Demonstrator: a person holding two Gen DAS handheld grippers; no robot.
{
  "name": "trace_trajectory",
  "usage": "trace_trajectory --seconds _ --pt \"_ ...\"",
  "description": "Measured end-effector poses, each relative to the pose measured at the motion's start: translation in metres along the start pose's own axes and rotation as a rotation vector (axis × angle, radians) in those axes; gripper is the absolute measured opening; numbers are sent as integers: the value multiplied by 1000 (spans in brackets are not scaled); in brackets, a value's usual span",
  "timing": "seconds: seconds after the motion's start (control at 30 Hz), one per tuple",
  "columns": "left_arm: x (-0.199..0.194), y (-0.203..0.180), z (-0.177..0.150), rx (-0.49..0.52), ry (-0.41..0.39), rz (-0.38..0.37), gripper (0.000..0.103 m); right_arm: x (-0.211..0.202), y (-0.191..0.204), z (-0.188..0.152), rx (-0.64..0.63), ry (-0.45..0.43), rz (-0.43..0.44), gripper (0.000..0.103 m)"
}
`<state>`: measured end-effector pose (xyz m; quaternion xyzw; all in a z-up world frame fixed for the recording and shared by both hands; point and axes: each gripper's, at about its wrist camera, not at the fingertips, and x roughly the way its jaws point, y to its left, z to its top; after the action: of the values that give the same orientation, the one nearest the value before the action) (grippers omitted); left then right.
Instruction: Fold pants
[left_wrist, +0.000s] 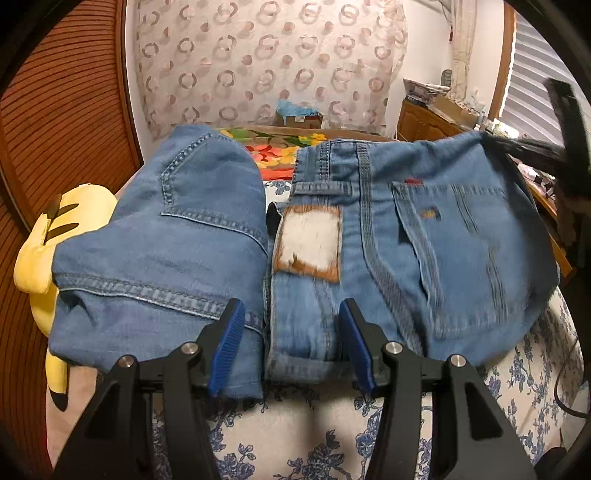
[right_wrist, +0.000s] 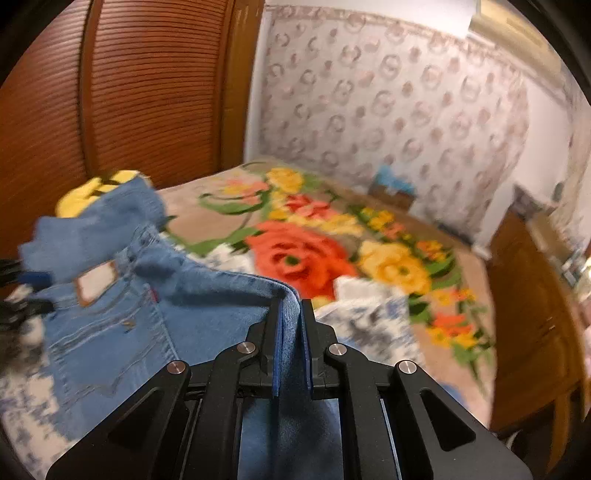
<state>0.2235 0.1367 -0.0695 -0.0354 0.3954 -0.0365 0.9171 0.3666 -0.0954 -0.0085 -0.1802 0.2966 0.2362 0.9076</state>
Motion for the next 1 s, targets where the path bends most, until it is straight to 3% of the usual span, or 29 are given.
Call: trace_trajectory --seconds 0.1,0.2,0.33,0.57,0.93,1.0 --pt "1 -3 -2 1 -1 1 52 30 0 -3 9 58 -32 7" --pt "-1 -3 -3 8 -3 -2 52 44 -2 -17 33 103 -62 25" --pt "0 -1 -4 11 -2 -9 52 24 -13 -34 106 79 -44 42" --pt "-1 -5 -9 17 -1 -17 43 -28 -18 -79 168 84 -26 45" --pt "10 -8 -14 24 13 23 43 -87 -29 -156 307 136 -28 58" --pt "8 -8 -17 19 7 9 35 -90 -28 -164 317 148 -28 59"
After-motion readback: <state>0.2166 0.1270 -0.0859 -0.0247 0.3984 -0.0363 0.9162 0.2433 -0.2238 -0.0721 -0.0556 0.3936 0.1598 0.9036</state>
